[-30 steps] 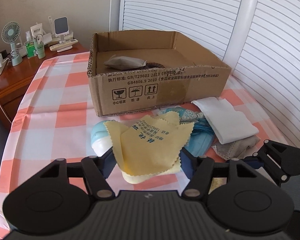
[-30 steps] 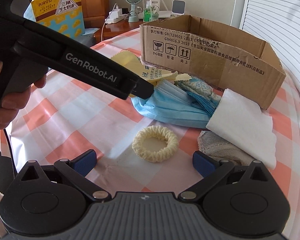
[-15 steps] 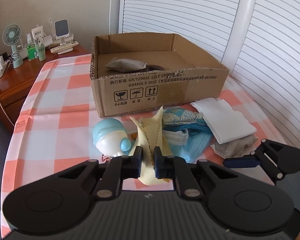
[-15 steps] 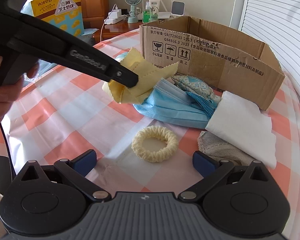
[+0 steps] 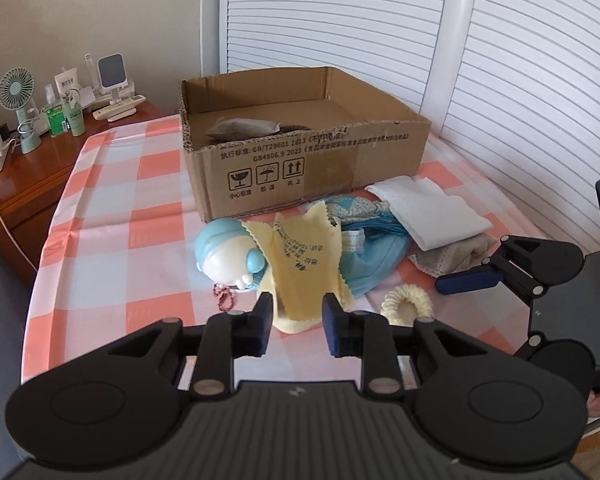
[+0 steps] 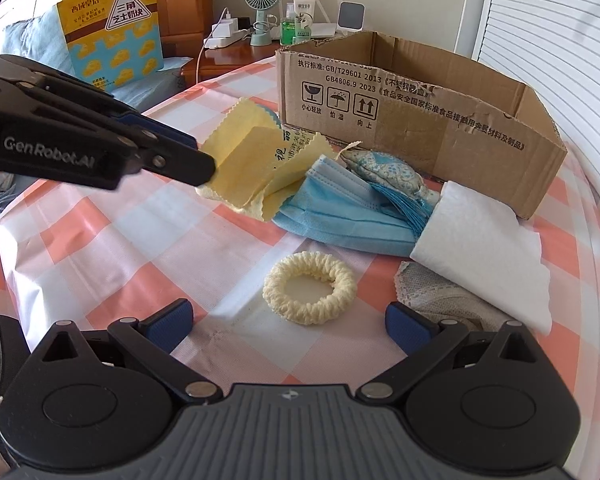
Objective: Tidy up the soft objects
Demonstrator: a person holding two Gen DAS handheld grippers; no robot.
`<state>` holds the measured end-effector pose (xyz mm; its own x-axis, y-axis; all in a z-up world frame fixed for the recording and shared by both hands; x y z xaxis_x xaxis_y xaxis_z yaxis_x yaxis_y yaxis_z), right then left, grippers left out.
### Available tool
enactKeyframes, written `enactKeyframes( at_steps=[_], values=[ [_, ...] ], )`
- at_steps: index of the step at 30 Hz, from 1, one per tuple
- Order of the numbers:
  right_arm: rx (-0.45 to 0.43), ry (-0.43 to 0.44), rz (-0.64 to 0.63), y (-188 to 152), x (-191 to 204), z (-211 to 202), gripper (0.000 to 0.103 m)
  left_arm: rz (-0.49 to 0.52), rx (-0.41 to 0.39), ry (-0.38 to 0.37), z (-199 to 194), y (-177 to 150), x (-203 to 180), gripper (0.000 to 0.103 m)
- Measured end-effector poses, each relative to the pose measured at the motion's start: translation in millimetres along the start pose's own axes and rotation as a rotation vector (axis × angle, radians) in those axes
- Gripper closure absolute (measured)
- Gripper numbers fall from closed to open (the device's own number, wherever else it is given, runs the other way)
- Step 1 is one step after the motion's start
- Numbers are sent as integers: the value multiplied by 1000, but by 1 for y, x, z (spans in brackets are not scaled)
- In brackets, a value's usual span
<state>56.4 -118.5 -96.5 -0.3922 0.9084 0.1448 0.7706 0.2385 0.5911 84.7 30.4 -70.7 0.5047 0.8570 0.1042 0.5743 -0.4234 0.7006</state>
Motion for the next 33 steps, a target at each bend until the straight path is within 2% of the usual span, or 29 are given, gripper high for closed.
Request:
enactKeyframes(
  at_steps=[1, 3, 4, 8, 15, 16, 19, 21, 26, 27, 33],
  values=[
    [0, 0, 0, 0, 0, 0, 0, 11, 0, 0, 4, 1, -2, 63],
    [1, -1, 0, 0, 0, 0, 0, 17, -7, 5, 10, 2, -4, 36],
    [1, 0, 0, 0, 0, 0, 0, 15, -8, 4, 12, 3, -5, 32],
    [1, 1, -3, 0, 0, 0, 0, 28, -25, -8, 16, 8, -8, 31],
    [0, 3, -4, 1, 0, 1, 0, 65, -8, 4, 34, 13, -12, 33],
    [-1, 3, -5, 1, 0, 1, 0, 71, -2, 10, 36, 13, -13, 33],
    [-2, 4, -7, 0, 0, 1, 0, 95, 1, 21, 39, 13, -18, 47],
    [-3, 4, -7, 1, 0, 1, 0, 84, 9, 17, 41, 11, -18, 66],
    [-3, 4, -10, 1, 0, 1, 0, 41, -1, 12, 35, 8, -12, 88],
    [-3, 4, -10, 1, 0, 1, 0, 39, -3, 15, 32, 8, -11, 91],
    [-5, 3, -9, 0, 1, 1, 0, 33, 9, 30, 16, 0, -3, 91]
  ],
)
Point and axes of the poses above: each gripper's, at about its wrist camera, not at the fingertips, and z roughly the way its jaws point, x to its left, y to its top, the point moved 2 cm from there along z, roughly the way its jaws point, and after that the axes turned 14 degrees about z, right-handed, at the moved point
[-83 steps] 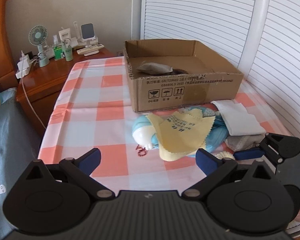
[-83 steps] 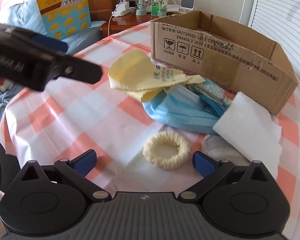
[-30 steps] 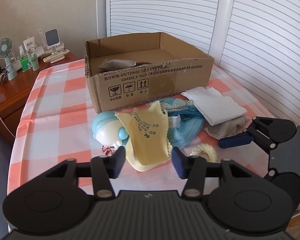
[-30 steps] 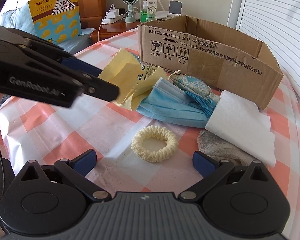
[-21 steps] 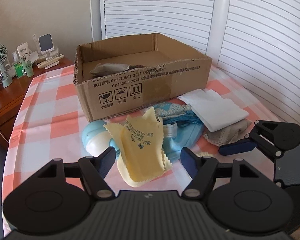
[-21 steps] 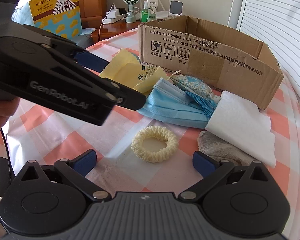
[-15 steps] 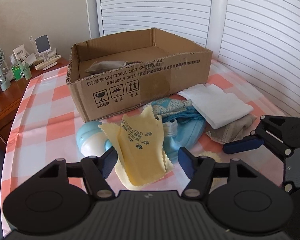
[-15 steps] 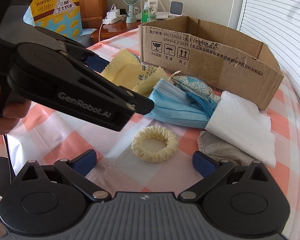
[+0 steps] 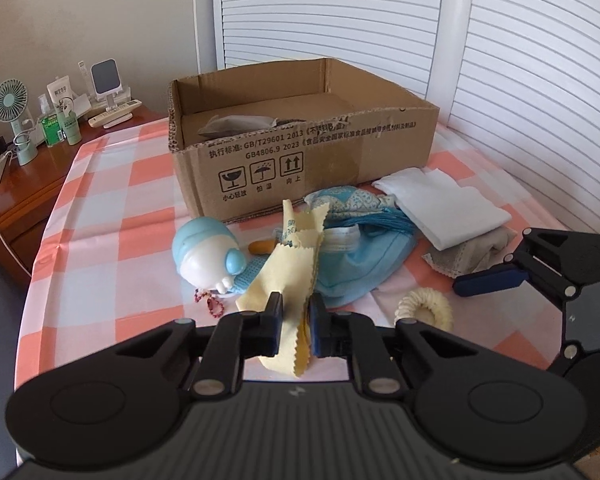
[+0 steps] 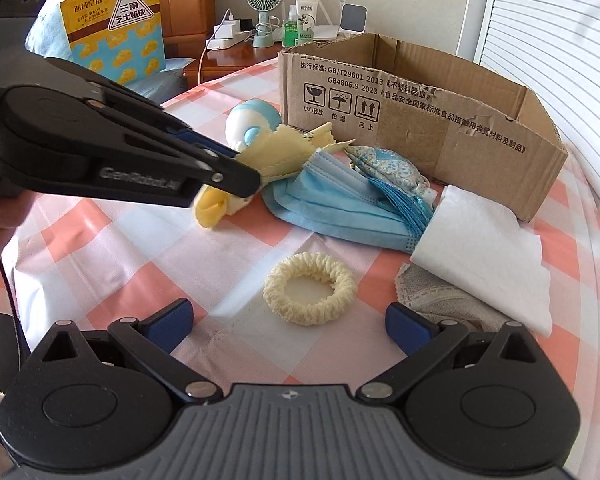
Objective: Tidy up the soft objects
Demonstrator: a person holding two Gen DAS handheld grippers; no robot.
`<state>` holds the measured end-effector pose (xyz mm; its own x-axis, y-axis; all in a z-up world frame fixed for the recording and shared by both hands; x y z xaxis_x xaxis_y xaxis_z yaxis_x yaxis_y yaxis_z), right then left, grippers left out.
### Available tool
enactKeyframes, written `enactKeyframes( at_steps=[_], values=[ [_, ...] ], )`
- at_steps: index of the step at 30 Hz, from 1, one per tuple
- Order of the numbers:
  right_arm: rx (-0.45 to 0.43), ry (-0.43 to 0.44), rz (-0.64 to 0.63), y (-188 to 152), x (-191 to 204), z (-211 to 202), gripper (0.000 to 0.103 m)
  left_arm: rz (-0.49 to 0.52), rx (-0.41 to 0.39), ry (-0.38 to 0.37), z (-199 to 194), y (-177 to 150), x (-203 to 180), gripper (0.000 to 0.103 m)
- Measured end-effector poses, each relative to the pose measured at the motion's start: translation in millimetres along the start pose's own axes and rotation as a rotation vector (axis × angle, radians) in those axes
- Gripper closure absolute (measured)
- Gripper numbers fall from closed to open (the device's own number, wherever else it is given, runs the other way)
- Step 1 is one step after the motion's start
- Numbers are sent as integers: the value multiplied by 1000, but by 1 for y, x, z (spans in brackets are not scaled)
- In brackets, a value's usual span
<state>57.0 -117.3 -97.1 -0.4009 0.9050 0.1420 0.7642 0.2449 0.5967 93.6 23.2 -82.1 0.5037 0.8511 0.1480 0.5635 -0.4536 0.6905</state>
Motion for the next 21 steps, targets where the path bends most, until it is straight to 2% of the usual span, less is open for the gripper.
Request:
enactKeyframes(
  at_steps=[7, 10, 12, 16, 18, 21],
  values=[
    [-3, -1, 2, -1, 0, -1, 0, -2, 27, 7, -16, -22, 9, 89],
    [-3, -1, 3, 0, -1, 0, 0, -3, 37, 2, -11, -29, 9, 67],
    [-3, -2, 4, -1, 0, 0, 0, -23, 32, -7, -5, -31, 9, 46],
    [-1, -2, 2, -1, 0, 0, 0, -33, 20, -2, 6, -35, 9, 33],
    [0, 1, -3, -1, -1, 0, 0, -27, 23, -18, 9, -34, 10, 16],
    [2, 9, -14, 0, -1, 1, 0, -38, 33, -2, 13, -35, 10, 5]
  ],
)
Point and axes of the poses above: each gripper's, at about its wrist camera, not at the fingertips, and z roughly the way its jaws point, x to its left, y to its top, the point moved 2 cm from there along z, roughly the way its jaws point, and after that the axes turned 14 degrees about z, right-handed, at the moved point
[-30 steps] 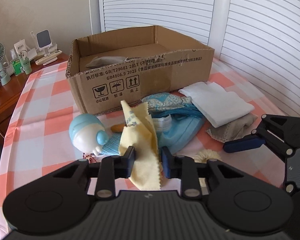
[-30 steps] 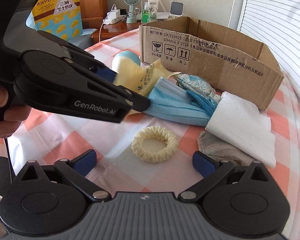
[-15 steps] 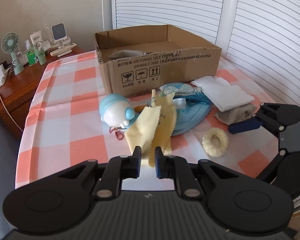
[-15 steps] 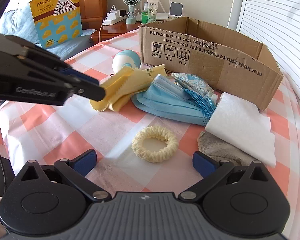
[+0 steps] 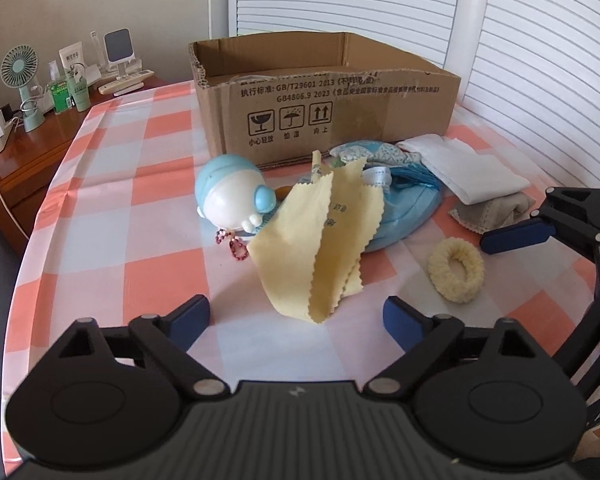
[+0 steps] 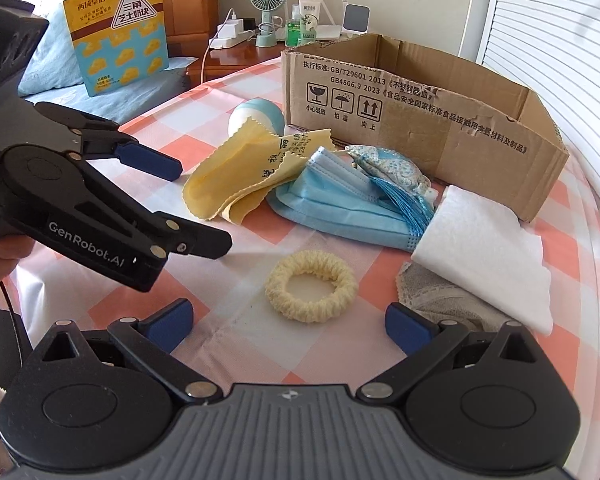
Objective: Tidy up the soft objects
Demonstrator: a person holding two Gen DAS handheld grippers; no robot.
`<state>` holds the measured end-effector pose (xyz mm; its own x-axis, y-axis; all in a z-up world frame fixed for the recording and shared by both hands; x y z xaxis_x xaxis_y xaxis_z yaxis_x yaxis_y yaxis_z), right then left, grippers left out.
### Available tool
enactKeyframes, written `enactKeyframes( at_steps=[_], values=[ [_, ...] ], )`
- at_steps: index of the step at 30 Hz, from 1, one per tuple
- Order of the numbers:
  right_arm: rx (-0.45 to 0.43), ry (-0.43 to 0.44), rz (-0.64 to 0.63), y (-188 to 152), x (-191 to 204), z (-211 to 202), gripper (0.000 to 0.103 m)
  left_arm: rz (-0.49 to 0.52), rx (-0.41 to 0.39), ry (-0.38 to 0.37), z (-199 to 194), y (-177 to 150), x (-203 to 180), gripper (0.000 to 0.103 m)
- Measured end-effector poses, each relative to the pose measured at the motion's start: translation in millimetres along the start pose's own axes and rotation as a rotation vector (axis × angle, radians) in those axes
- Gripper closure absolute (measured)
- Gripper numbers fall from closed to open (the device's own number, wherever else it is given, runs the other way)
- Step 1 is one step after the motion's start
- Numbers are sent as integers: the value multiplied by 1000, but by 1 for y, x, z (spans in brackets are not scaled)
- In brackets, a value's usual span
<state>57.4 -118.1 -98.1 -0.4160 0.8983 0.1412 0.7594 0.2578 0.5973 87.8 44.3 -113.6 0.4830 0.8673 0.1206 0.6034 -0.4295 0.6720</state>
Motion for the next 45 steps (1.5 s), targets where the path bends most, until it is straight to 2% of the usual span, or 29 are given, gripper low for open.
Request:
enactKeyframes(
  at_steps=[3, 8, 15, 19, 28, 37, 40, 42, 45],
  values=[
    [-4, 4, -11, 2, 2, 1, 2, -7, 11, 23, 3, -1, 3, 1],
    [-18, 10, -14, 10, 2, 3, 22, -13, -4, 40, 5, -2, 6, 0],
    [-33, -11, 2, 14, -4, 2, 39, -5, -25, 44, 5, -3, 6, 0],
    [-33, -21, 12, 14, -4, -1, 52, -11, -22, 49, 7, -1, 6, 0],
    [-38, -56, 39, 6, -10, -10, 54, -16, -15, 51, 17, 13, 1, 0],
    [-41, -55, 54, 3, -14, -14, 54, -18, -24, 39, 27, 27, -9, 2],
    [-40, -52, 52, 4, -15, -13, 54, -11, -37, 40, 25, 27, -10, 12],
    [-40, -50, 52, 4, -15, -12, 53, -16, -44, 45, 22, 27, -9, 25],
    [-42, -50, 49, 4, -14, -12, 53, -16, -46, 51, 21, 27, -10, 28]
  ],
)
Point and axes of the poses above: each gripper's, at about its wrist camera, not at the fingertips, and z roughly the way its jaws point, x to its left, y to its top, the point moved 2 cm from there along z, roughly the way its jaws point, and after that the axes turned 14 degrees about z, right-handed, at the moved point
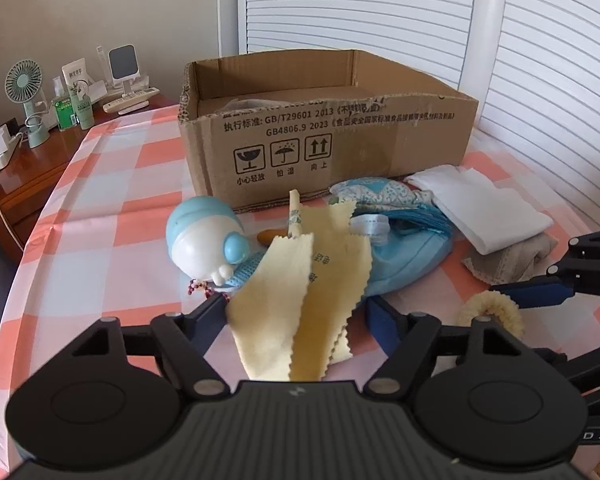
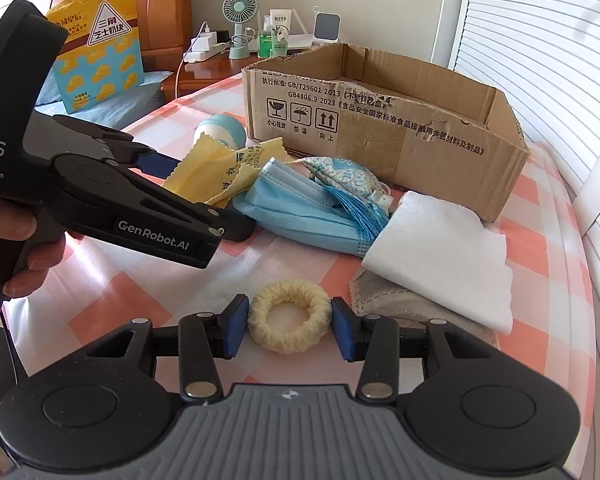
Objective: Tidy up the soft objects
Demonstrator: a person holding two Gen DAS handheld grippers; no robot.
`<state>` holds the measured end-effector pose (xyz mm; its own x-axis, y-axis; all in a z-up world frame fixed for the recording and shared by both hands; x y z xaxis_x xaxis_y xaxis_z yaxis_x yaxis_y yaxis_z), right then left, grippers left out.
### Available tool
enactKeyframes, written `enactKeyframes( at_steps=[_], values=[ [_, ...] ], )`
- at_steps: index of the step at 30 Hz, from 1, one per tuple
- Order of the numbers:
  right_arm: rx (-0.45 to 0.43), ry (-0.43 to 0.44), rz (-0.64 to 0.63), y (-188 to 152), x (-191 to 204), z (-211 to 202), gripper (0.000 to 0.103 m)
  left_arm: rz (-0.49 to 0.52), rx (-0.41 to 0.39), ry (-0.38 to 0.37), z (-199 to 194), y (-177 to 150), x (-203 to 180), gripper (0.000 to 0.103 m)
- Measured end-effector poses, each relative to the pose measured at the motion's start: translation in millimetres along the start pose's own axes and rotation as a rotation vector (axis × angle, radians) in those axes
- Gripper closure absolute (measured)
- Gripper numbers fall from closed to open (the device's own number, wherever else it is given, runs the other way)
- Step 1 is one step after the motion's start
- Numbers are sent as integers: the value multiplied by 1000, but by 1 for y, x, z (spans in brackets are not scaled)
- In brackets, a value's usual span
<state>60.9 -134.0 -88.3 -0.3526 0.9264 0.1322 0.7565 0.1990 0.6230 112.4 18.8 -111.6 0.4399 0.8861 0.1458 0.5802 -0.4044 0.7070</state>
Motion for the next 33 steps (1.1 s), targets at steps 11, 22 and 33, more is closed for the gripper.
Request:
enactKeyframes(
  at_steps=[11, 22, 33],
  values=[
    [-2, -7, -9, 3, 3, 4, 54, -5, -12, -5, -4, 2, 3, 67],
    [3, -4, -4, 6, 2, 4, 67, 54, 4, -13, -16, -3, 0, 88],
    [-6, -4, -4, 8, 0, -13, 68, 117, 5, -72, -63, 4, 5, 90]
  ],
)
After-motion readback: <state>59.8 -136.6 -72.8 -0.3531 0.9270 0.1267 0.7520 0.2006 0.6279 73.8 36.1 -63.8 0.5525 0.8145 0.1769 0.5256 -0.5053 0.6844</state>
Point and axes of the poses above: each gripper's, at about its wrist camera, not at the fingertips, and z roughly the way its jaws point, x to its left, y to its top, the point moved 2 cm from there along z, roughly the way its jaws point, and after that the axes turned 14 degrees about z, right-handed, at the moved point
